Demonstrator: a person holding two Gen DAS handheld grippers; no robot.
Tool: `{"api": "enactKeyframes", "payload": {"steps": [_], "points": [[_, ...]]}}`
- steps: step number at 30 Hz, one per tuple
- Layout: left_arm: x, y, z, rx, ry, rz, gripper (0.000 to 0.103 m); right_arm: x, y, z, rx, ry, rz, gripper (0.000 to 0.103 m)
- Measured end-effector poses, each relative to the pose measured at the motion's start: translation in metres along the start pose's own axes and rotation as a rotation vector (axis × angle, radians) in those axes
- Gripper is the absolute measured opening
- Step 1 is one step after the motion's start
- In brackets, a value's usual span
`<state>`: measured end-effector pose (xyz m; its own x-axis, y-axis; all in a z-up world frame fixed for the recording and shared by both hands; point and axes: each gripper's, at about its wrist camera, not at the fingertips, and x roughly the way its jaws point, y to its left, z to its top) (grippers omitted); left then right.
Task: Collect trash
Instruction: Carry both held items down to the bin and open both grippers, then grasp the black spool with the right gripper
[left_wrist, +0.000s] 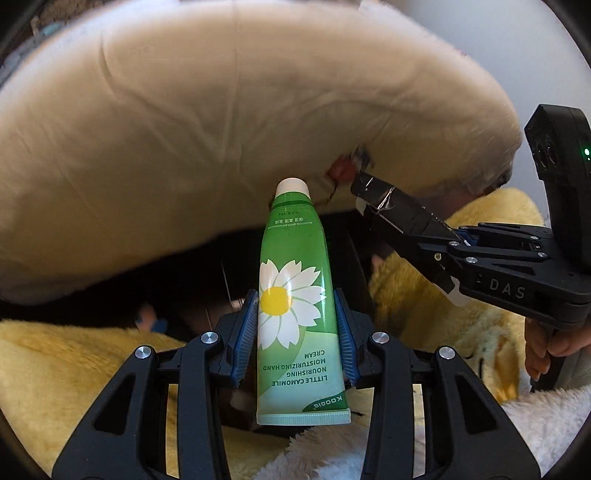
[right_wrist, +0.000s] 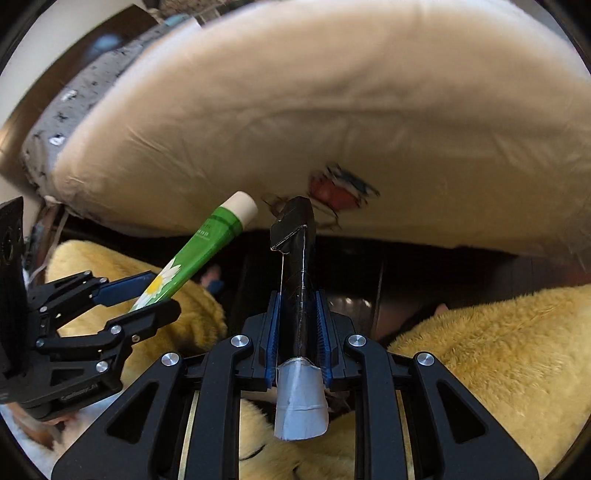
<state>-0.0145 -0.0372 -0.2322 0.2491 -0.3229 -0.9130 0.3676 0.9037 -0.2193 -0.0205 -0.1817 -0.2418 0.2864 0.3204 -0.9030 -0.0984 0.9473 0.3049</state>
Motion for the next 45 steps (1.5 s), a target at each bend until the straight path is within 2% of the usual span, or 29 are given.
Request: {"api": "enactKeyframes", "payload": {"steps": [4, 7, 13, 16, 17, 18, 20, 25, 33, 38, 45], "points": [[0.030, 0.009, 0.000, -0.022, 0.089, -0.020, 0.038, 0.028, -0.002, -0.001, 0.027, 0.060, 0.002, 0.022], [0.050, 0.016, 0.002, -0.032, 0.139, 0.000, 0.038, 0.045, -0.003, 0.000, 0.042, 0.089, -0.014, 0.024], [0.066, 0.018, 0.007, -0.029, 0.161, 0.031, 0.038, 0.062, 0.000, 0.011, 0.052, 0.107, -0.006, 0.026], [0.065, 0.017, 0.010, -0.020, 0.161, 0.045, 0.041, 0.061, 0.001, 0.016, 0.056, 0.100, -0.014, 0.034], [0.064, 0.016, 0.011, -0.017, 0.157, 0.045, 0.046, 0.060, 0.002, 0.018, 0.059, 0.095, -0.017, 0.041], [0.062, 0.016, 0.011, -0.016, 0.152, 0.049, 0.052, 0.058, 0.002, 0.018, 0.062, 0.089, -0.020, 0.053], [0.059, 0.015, 0.015, -0.013, 0.141, 0.065, 0.057, 0.051, -0.002, 0.021, 0.072, 0.067, -0.026, 0.063], [0.051, 0.015, 0.018, -0.009, 0.108, 0.090, 0.065, 0.033, -0.005, 0.025, 0.077, 0.010, -0.049, 0.069], [0.018, 0.014, 0.027, 0.013, 0.017, 0.127, 0.079, 0.000, -0.010, 0.035, 0.048, -0.089, -0.078, 0.086], [-0.019, 0.018, 0.038, 0.029, -0.079, 0.165, 0.094, -0.045, -0.010, 0.055, -0.004, -0.229, -0.140, 0.095], [-0.054, 0.031, 0.073, 0.019, -0.203, 0.245, 0.095, -0.083, -0.011, 0.102, -0.034, -0.395, -0.172, 0.096]]}}
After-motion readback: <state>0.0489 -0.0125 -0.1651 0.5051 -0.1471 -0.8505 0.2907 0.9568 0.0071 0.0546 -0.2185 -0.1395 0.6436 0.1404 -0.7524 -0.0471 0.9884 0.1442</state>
